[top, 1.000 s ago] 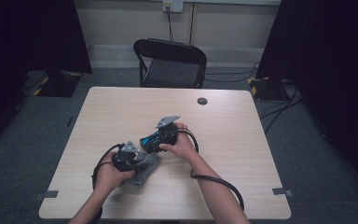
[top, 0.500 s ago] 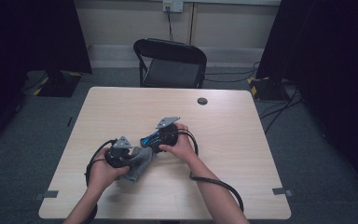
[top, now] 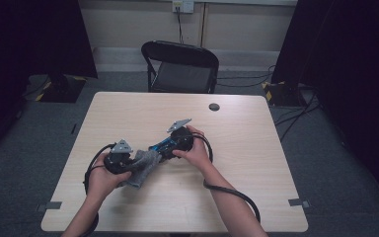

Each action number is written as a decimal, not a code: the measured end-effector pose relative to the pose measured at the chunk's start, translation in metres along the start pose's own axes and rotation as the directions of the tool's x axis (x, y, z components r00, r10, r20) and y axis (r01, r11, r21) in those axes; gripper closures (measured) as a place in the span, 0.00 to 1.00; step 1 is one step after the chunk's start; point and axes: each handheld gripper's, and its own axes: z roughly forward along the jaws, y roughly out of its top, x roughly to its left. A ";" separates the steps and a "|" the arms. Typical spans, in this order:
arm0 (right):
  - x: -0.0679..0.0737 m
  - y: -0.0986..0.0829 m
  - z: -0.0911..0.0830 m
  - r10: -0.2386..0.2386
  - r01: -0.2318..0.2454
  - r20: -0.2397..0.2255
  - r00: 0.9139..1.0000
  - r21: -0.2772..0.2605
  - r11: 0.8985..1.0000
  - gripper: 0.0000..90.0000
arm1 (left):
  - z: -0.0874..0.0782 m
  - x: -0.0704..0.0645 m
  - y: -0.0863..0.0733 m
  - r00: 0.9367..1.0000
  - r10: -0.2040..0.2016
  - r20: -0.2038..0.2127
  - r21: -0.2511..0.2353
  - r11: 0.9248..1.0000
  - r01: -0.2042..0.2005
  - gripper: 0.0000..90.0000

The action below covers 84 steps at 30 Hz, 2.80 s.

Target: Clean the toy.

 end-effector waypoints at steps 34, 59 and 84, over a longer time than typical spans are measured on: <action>-0.002 -0.013 -0.002 0.018 -0.017 0.007 1.000 -0.093 0.996 0.08 | 0.009 0.060 0.017 0.986 -0.116 -0.122 -0.045 0.993 0.111 0.83; -0.002 -0.012 -0.002 0.017 -0.017 0.003 1.000 -0.086 0.996 0.08 | 0.018 0.059 -0.017 0.971 -0.167 -0.172 -0.054 0.986 0.160 0.58; -0.002 -0.014 -0.002 0.021 -0.020 0.009 1.000 -0.096 0.995 0.08 | 0.023 0.052 -0.038 0.969 -0.177 -0.173 0.015 0.983 0.183 0.69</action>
